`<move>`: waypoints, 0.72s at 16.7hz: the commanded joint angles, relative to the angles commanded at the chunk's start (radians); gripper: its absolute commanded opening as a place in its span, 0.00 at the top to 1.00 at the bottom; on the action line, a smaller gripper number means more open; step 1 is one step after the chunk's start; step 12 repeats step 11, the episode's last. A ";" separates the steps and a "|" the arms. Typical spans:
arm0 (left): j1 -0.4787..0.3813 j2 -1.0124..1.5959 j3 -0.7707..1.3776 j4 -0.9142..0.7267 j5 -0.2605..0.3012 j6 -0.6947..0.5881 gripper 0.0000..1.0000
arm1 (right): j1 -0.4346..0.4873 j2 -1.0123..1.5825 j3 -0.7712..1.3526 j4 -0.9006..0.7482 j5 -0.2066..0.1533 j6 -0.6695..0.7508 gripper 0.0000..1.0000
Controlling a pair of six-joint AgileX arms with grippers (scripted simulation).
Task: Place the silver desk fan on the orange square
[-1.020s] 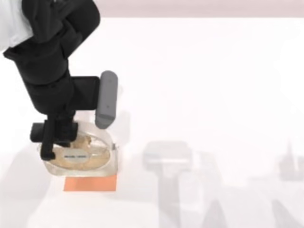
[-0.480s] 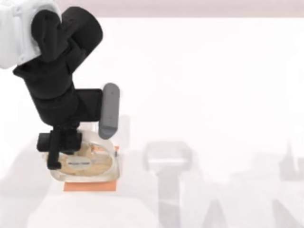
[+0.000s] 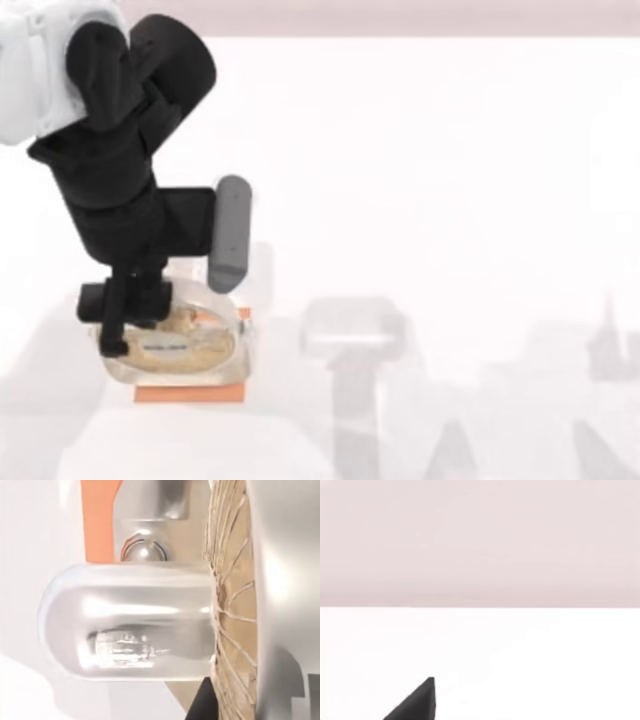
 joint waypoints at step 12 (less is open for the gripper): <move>0.000 0.000 0.000 0.000 0.000 0.000 0.00 | 0.000 0.000 0.000 0.000 0.000 0.000 0.00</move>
